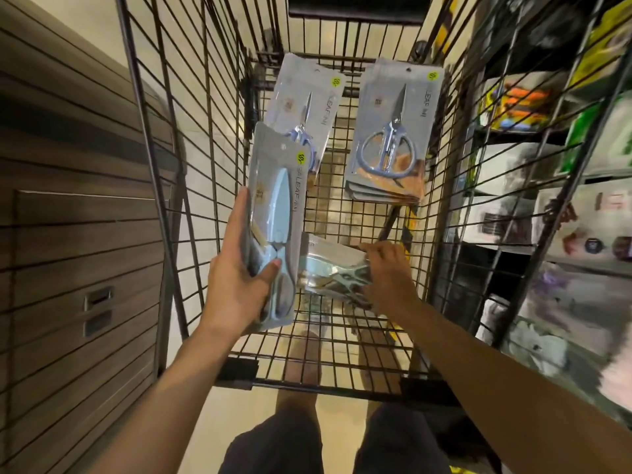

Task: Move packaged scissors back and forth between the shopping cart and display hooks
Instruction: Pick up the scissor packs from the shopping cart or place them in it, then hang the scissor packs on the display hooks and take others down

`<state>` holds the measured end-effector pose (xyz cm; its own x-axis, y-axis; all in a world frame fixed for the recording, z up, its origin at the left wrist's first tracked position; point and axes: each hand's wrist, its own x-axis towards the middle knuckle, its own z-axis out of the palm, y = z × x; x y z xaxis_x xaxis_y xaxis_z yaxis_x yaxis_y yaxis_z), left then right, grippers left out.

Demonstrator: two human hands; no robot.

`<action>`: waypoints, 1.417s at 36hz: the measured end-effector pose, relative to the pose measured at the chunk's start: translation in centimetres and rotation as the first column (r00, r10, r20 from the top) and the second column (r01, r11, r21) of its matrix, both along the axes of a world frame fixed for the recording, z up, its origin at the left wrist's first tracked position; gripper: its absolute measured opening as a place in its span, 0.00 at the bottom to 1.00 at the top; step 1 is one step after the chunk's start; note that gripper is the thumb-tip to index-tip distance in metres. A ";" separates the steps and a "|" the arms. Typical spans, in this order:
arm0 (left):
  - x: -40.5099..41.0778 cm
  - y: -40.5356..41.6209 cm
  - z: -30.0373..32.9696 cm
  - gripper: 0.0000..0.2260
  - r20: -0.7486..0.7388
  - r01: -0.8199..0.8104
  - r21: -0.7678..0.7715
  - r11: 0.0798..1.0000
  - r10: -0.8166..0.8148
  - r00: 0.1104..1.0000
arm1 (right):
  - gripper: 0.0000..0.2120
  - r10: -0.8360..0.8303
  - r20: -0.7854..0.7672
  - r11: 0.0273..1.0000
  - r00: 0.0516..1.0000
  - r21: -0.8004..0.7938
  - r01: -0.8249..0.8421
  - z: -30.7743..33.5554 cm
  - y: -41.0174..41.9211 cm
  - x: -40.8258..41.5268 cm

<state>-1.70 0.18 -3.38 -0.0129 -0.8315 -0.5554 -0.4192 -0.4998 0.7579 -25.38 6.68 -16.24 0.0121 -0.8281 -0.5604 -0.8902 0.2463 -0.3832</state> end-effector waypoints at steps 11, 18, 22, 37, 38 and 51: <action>0.7 0.7 0.5 0.48 0.045 0.018 -0.026 0.999 -0.016 0.999 | 0.40 0.277 0.175 0.911 0.945 0.264 -0.316 2.5 -2.4 0.5; 0.9 0.6 3.8 0.47 0.056 -0.002 -0.057 0.998 0.005 0.998 | 0.42 0.245 0.218 0.919 0.945 0.258 -0.298 7.0 -2.6 0.6; 0.9 -0.4 7.8 0.47 0.026 0.022 -0.109 0.994 -0.019 0.999 | 0.46 -0.038 0.336 0.963 0.941 0.263 -0.055 10.8 -2.5 -0.6; 0.3 -3.1 25.4 0.44 -0.103 0.158 -0.394 0.906 -0.215 0.971 | 0.46 -0.495 0.585 0.779 0.642 -0.028 0.627 34.9 1.7 -1.9; 0.1 -3.0 26.3 0.44 -0.122 0.158 -0.402 0.902 -0.224 0.967 | 0.47 -0.512 0.595 0.749 0.620 -0.045 0.661 36.1 2.5 -1.9; -1.9 3.8 32.6 0.47 -0.255 0.266 -0.446 0.854 -0.407 0.877 | 0.47 -0.469 0.809 0.422 0.355 -0.147 0.894 45.1 16.4 -0.6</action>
<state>-3.55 3.96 29.17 -0.4548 -0.8847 -0.1020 -0.1979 -0.0112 0.9802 -25.96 23.11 28.84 -0.5838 -0.7899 -0.1875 0.0090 0.2246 -0.9744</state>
